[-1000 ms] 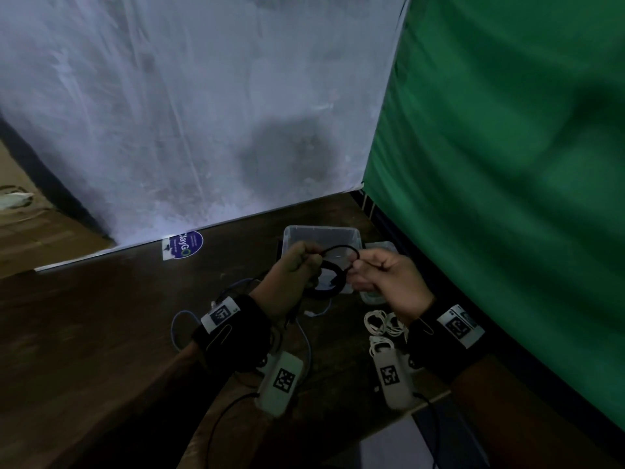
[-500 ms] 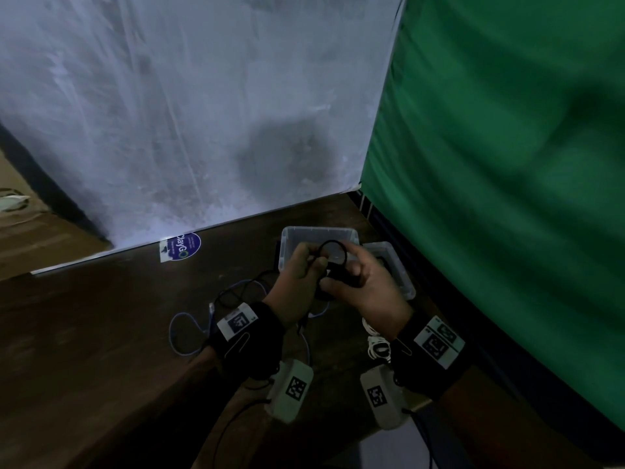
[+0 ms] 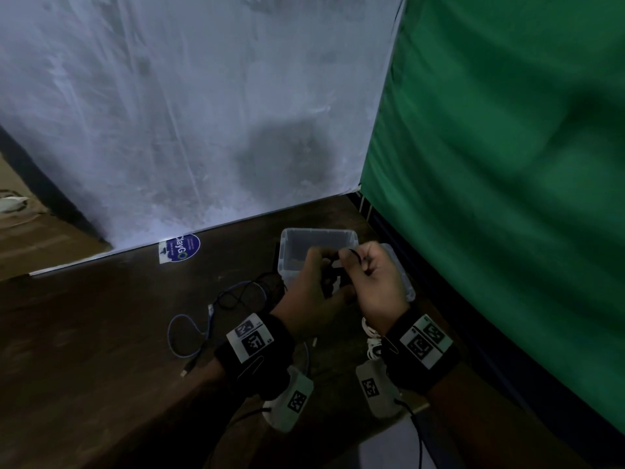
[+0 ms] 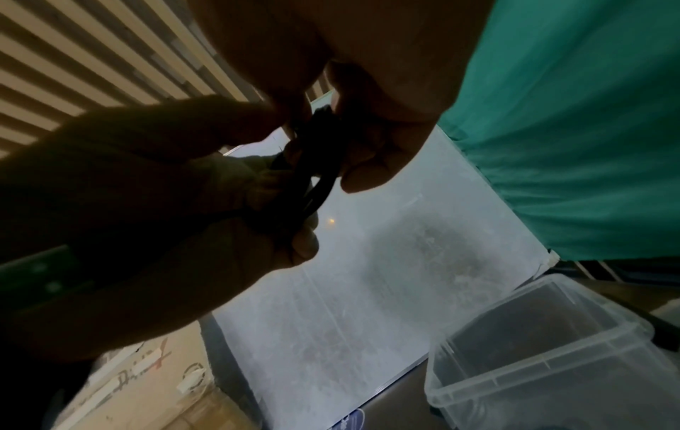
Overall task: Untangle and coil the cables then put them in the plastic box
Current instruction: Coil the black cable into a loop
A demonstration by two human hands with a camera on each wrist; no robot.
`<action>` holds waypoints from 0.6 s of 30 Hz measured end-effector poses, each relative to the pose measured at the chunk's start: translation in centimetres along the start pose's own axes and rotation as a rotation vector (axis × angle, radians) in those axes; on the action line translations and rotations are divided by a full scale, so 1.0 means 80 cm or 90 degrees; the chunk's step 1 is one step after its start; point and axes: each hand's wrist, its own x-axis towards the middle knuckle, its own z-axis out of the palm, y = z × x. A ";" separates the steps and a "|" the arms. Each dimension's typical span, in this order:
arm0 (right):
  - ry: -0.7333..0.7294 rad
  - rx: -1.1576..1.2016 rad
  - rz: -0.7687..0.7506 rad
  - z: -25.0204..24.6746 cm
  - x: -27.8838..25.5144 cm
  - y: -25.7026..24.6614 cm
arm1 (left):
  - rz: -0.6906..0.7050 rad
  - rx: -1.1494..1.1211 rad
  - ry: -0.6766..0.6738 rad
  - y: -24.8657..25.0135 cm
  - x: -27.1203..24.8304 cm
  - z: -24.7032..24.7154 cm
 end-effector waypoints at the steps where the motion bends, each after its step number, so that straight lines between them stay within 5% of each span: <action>1: 0.000 -0.013 -0.010 0.000 -0.002 -0.003 | -0.004 0.006 0.000 -0.001 0.000 -0.001; 7: -0.006 -0.076 -0.003 -0.012 0.001 -0.014 | 0.025 0.089 0.009 -0.004 0.002 -0.010; 10: -0.132 -0.078 0.065 -0.023 0.004 -0.028 | 0.042 0.130 -0.019 -0.005 0.003 -0.015; 13: -0.187 -0.141 0.023 -0.032 0.008 -0.033 | 0.034 0.137 -0.018 -0.007 0.005 -0.018; 18: -0.055 -0.134 -0.062 -0.041 0.025 -0.041 | -0.133 -0.164 0.007 -0.018 0.003 -0.012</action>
